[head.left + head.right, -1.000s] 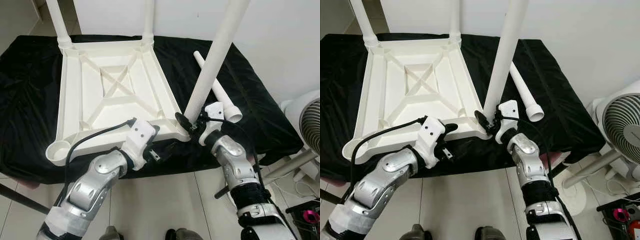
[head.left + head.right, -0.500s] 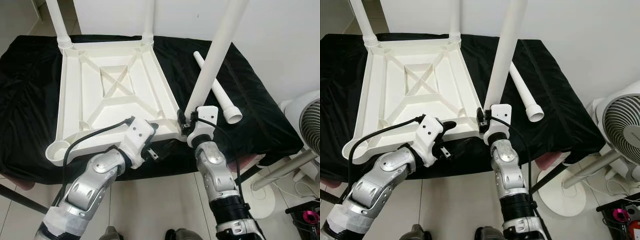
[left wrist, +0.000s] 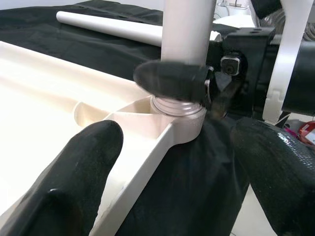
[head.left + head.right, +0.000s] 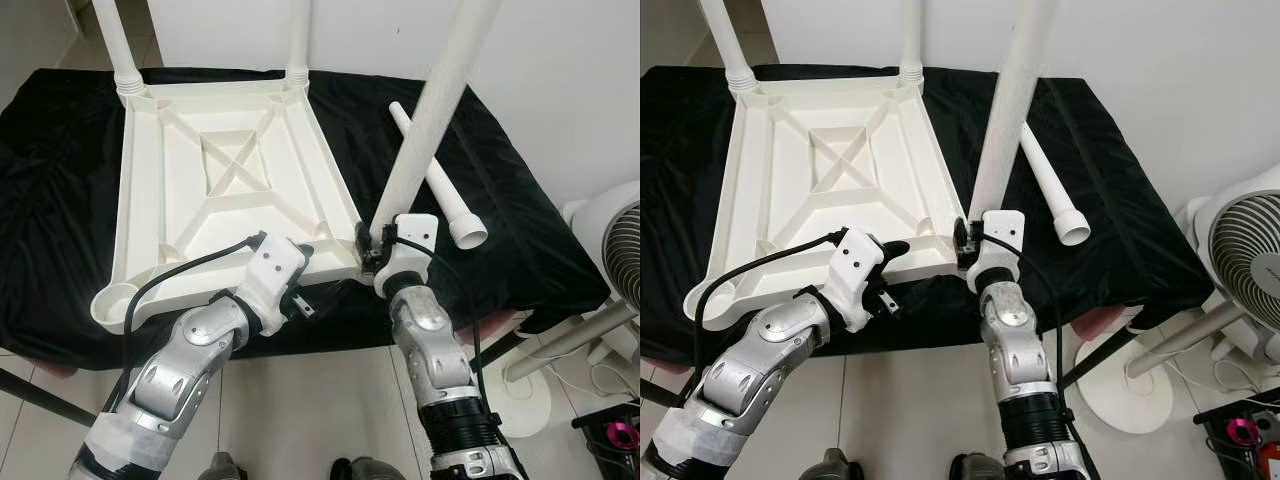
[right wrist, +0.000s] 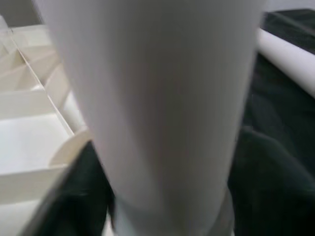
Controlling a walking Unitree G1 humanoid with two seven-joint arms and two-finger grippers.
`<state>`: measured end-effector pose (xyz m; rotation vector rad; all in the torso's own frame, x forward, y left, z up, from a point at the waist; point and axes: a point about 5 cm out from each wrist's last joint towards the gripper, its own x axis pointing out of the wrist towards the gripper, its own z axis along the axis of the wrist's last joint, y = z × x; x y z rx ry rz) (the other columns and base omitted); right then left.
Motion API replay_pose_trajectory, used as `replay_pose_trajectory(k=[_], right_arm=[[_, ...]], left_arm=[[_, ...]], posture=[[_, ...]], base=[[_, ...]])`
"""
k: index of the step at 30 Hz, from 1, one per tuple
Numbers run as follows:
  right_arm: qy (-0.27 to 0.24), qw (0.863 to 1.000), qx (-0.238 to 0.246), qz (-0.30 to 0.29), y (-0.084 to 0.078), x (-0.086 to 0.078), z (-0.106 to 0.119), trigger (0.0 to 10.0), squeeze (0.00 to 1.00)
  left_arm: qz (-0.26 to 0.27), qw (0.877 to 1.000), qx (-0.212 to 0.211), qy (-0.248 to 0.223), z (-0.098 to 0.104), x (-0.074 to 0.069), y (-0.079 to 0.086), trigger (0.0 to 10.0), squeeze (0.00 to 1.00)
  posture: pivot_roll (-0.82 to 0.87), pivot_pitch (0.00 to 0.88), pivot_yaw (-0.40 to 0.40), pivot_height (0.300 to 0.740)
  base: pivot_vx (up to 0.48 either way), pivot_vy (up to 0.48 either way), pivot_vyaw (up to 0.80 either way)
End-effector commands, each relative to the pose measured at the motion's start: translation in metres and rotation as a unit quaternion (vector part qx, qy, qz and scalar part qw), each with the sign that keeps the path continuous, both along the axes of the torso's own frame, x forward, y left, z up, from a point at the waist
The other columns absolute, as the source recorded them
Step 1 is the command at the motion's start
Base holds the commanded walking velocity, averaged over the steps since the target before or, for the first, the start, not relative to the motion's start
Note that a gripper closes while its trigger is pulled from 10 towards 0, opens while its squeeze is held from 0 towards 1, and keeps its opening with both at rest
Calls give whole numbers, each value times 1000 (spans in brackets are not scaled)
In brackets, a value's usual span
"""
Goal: Building children table
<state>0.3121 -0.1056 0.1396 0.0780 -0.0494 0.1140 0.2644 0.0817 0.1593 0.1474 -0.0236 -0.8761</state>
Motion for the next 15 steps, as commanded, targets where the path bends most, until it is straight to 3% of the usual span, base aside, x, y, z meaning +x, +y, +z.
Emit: replay_pose_trajectory(k=[1,4,5,11,14,15], right_arm=[[10,1000,0,15,-4,-1,-5,10000,1000],[6,999,1,44,-3,-2,-3,10000,1000],[2,998,-1,56,-4,-3,-2,10000,0],[-11,992,-12,124,-8,-5,0,10000,0],[-28,985,-33,167,-14,-5,3,10000,0],[-36,977,-55,205,-20,-2,5,10000,0]], left_arm=[[-15,1000,6,1,-2,-1,-1,10000,0],[-15,1000,5,0,-1,-1,-1,10000,0],[-14,1000,5,0,-1,-2,-1,10000,0],[-14,1000,4,1,-2,-2,-2,10000,0],[-16,1000,2,5,-2,-2,-3,10000,0],[-23,1000,4,8,-3,-3,-5,10000,0]], posture=[[-23,69,-39,740],[-21,69,-42,740],[-21,69,-42,740],[-22,73,-45,740],[-24,76,-42,740],[-27,79,-36,740]], base=[[0,0,0],[0,0,0],[0,0,0],[0,0,0],[0,0,0],[0,0,0]])
